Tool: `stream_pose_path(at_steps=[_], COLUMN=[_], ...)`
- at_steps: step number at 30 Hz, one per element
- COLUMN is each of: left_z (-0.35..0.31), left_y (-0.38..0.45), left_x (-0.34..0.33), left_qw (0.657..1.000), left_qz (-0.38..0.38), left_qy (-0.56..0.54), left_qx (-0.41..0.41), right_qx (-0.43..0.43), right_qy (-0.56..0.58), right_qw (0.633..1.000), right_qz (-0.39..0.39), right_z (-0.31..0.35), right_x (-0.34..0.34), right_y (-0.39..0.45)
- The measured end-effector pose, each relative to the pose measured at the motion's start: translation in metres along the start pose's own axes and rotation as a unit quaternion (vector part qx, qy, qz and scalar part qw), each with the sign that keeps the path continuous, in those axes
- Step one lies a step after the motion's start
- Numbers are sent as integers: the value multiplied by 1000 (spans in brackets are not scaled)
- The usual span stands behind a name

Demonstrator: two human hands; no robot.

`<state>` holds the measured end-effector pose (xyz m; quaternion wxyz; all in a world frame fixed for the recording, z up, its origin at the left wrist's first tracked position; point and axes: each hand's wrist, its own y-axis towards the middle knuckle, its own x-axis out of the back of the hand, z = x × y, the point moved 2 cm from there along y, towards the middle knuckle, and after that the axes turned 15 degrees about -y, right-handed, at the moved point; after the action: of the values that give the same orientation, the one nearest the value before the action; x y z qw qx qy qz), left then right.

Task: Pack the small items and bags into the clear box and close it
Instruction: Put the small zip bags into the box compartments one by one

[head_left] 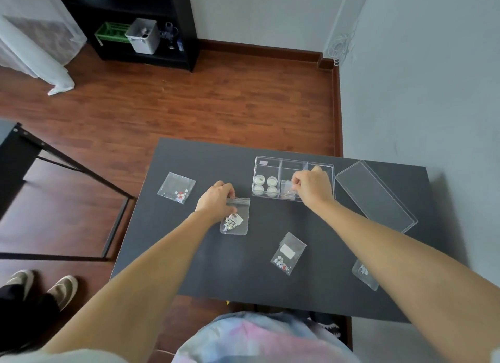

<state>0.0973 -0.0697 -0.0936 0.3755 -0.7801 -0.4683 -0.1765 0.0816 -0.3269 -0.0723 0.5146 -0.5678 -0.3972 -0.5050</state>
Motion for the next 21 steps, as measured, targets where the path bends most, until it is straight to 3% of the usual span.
stream_pose_path(at_steps=[5,11,15,18,21], left_z=[-3,-11,-18,-26,-38], left_y=[-3,-7,-6,-5,-1], left_x=[3,18,36,51,64], left_qw=[1000,999,999,998,996], left_qz=[4,2,4,-6,-18], left_qy=[10,32,29,17,7], left_qx=[18,-16,-34,-61,-86], right_qx=[25,44,63,80,99], right_qy=[-7,103,116,55,-10], right_qw=[999,981,989,994,991], right_qz=[-28,-160,-64,49,86], right_z=[-2,-13,-23,-26,-23], right_x=[0,-2,-30,-48,-57], right_y=[-6,-57,-104,-124,-129])
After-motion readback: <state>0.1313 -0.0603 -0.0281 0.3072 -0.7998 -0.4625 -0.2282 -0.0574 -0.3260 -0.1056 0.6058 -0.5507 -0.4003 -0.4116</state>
